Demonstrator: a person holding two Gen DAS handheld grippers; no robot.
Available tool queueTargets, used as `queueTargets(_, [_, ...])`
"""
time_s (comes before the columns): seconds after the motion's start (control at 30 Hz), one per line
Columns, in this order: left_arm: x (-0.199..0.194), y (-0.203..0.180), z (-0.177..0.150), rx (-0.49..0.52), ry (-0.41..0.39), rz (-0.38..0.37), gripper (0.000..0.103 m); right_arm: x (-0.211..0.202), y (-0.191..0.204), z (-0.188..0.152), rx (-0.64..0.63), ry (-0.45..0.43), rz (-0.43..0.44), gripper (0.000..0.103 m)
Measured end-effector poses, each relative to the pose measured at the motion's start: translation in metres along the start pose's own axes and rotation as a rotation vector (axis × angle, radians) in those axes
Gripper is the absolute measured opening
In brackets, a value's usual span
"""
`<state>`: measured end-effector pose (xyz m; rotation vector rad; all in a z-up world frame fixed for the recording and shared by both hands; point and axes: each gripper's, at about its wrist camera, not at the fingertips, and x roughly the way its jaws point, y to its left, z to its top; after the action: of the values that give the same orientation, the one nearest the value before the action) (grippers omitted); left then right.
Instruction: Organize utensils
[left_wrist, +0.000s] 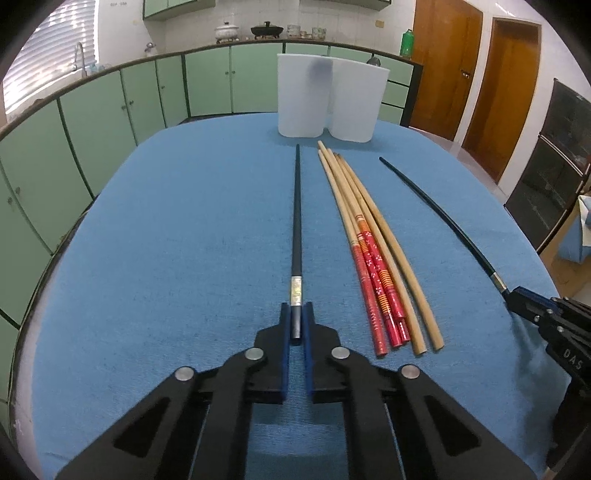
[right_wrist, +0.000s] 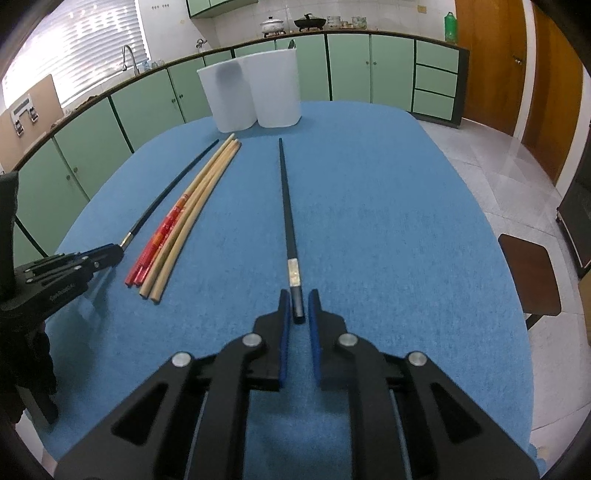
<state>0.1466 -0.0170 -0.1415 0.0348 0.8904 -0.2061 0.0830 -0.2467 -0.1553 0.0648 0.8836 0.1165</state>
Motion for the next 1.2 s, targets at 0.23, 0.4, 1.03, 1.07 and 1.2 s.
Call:
queueTargets(0.23, [-0.009, 0.0, 0.004, 0.0, -0.029, 0.003, 0.007, 0.003, 0.004, 0.004, -0.028, -0.001, 0.023, 0.006])
queueTargets(0.4, [-0.045, 0.002, 0.022, 0.012, -0.118, 0.012, 0.006, -0.02, 0.003, 0.011, -0.039, -0.081, 0.027, 0.006])
queueTargets(1.03, [-0.13, 0.003, 0.157, 0.096, -0.405, -0.083, 0.006, -0.117, -0.013, 0.174, -0.078, -0.331, 0.155, 0.006])
queueTargets(1.07, [-0.128, 0.003, 0.164, 0.098, -0.399, -0.094, 0.006, -0.115, -0.012, 0.184, -0.083, -0.323, 0.158, 0.006])
queueTargets(1.2, [-0.124, 0.003, 0.188, 0.114, -0.389, -0.127, 0.006, -0.116, -0.012, 0.222, -0.089, -0.308, 0.201, 0.006])
